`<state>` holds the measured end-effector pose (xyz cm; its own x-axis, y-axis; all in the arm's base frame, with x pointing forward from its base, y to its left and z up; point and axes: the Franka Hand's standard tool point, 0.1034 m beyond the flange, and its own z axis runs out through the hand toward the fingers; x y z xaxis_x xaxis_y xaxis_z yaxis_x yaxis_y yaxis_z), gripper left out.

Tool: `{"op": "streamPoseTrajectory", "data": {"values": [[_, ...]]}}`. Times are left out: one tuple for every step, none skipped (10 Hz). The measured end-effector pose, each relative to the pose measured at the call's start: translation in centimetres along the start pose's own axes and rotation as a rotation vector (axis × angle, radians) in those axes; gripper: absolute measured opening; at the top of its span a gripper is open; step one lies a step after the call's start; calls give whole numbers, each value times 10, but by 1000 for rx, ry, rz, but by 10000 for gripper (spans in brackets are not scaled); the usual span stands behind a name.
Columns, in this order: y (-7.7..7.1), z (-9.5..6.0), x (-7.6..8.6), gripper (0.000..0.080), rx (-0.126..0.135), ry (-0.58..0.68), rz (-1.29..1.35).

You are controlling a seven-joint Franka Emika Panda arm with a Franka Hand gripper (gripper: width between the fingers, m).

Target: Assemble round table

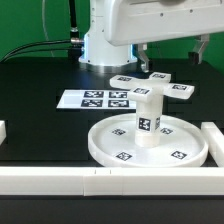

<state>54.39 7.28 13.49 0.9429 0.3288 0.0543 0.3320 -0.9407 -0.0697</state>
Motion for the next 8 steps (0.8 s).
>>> {"op": "streamPoseTrajectory", "data": {"values": [[1, 1, -1, 649, 0, -2, -34], [1, 1, -2, 649, 0, -2, -112], [1, 1, -2, 649, 0, -3, -160], [2, 1, -2, 649, 0, -3, -249], [2, 0, 1, 649, -12, 8, -368], [1, -2, 5, 649, -24, 23, -469], [-3, -2, 6, 649, -35, 18, -571], [-6, -3, 9, 649, -53, 17, -636]]}}
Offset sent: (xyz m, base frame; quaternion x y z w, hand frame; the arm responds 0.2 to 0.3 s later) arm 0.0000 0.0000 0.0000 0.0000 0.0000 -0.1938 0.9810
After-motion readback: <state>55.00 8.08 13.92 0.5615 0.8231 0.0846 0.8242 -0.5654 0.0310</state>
